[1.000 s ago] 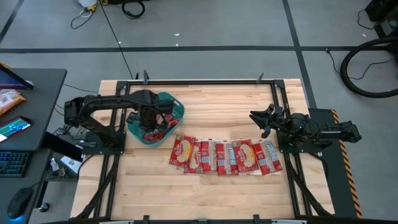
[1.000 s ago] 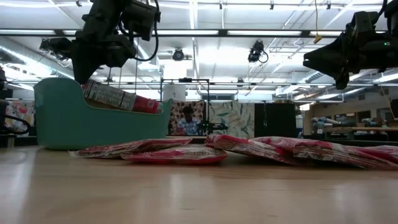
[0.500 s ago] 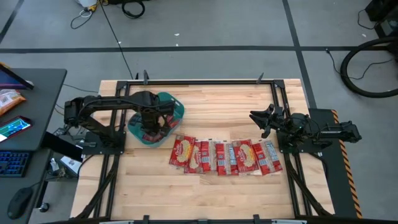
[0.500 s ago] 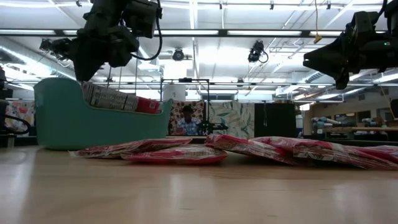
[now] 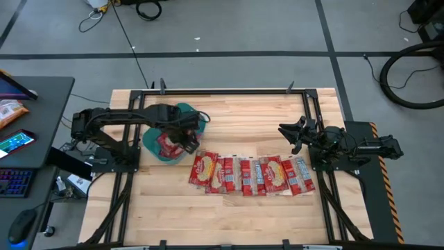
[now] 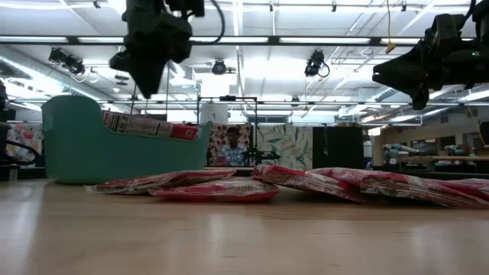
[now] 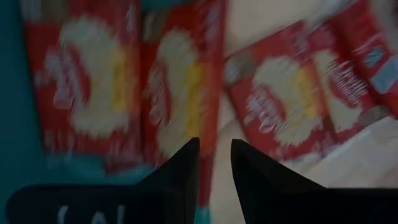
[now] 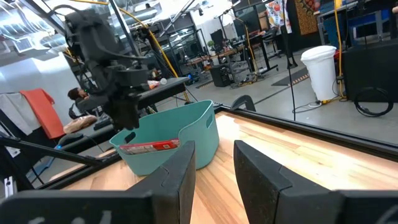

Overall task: Sort popcorn bags into baskets
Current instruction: Put the red popcorn bag into the green bin

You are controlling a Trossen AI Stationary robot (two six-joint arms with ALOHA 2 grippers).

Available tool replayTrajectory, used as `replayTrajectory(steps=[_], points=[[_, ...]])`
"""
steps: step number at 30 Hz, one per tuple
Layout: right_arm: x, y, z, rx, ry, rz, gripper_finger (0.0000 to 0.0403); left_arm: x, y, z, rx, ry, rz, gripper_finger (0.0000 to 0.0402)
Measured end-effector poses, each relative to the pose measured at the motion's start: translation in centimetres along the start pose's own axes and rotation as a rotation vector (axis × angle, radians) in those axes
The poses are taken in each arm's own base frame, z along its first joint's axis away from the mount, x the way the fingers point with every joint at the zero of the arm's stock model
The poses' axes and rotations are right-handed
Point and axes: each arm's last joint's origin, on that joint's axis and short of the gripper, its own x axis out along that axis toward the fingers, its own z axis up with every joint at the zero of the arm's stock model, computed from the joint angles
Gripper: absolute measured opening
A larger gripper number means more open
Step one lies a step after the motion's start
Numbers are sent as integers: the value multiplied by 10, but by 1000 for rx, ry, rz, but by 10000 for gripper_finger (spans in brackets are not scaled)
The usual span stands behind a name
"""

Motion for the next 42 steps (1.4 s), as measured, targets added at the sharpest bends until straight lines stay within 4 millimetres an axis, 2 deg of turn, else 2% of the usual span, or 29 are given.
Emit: replayTrajectory(steps=[3,7,13,16,21,25,35,42], points=[[0,0,0,0,0,0,115,4,-12,-5,53,-62,41,96],[0,0,0,0,0,0,115,19,-29,-12,124,-97,117,96],[0,0,0,0,0,0,115,40,-44,-18,220,-80,192,101],[0,0,0,0,-1,-1,115,43,-46,-19,246,-73,200,122],[0,0,0,0,0,0,115,42,-45,-19,274,-93,224,181],[0,0,0,0,0,0,115,44,-45,-18,301,-91,236,199],[0,0,1,3,-7,0,115,69,-46,-17,332,-35,352,161],[0,0,1,5,-13,3,115,74,-46,-17,324,-10,374,96]])
